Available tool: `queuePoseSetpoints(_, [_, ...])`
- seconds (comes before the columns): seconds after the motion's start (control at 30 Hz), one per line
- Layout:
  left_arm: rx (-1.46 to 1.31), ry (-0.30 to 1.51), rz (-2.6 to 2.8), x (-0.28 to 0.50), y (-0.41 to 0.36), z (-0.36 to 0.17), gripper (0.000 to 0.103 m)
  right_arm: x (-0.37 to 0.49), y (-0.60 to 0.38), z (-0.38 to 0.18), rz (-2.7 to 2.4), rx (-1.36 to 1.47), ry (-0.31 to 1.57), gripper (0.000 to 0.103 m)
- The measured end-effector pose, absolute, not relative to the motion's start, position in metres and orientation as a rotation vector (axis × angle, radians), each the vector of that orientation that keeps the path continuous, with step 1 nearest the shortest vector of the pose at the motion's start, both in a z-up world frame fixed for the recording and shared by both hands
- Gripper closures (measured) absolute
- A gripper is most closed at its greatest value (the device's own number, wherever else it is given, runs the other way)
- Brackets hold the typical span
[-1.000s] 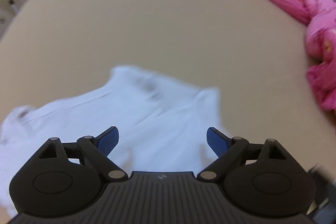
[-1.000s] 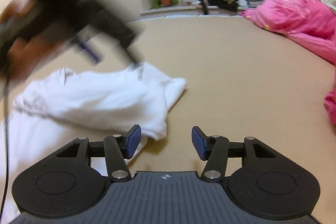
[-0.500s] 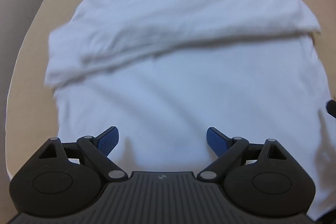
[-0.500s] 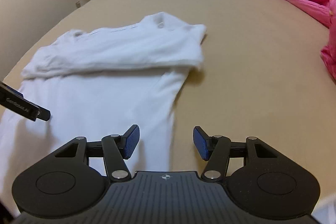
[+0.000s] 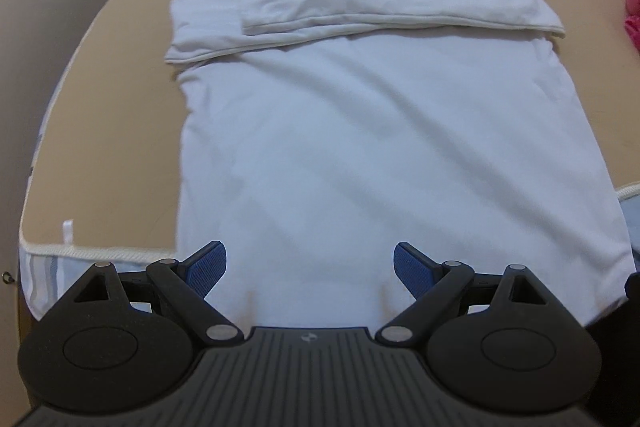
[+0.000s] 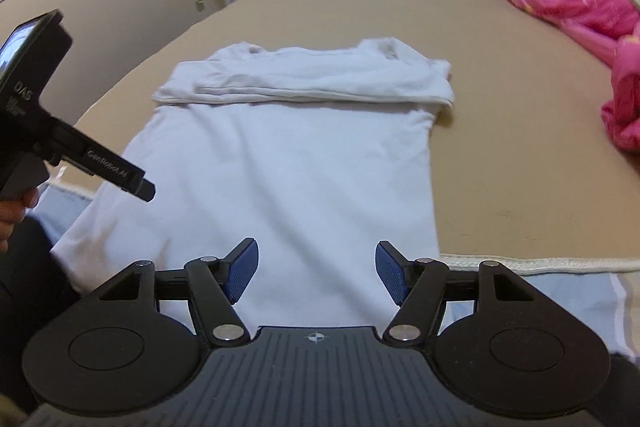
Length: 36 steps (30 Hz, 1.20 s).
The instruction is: Fold small clothes
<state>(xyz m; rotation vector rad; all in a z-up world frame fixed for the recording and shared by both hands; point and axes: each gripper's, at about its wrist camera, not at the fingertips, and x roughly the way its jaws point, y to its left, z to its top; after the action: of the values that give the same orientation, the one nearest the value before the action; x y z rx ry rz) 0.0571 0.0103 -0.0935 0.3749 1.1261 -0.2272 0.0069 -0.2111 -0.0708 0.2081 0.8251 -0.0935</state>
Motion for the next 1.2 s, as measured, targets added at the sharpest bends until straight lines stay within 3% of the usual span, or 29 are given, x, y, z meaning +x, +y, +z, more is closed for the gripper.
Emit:
queuePoseSetpoints(0.47, [0.264,1.088,-0.147,0.022,0.079,-0.084,0.009,-0.016,-0.17,-0.043,-0.116,0.094,0.786,0.032])
queuePoseSetpoints(1.2, [0.276,1.11,-0.078,0.026,0.097,-0.104,0.009,-0.009,-0.202,-0.06,-0.23,0.085,0.849,0.032])
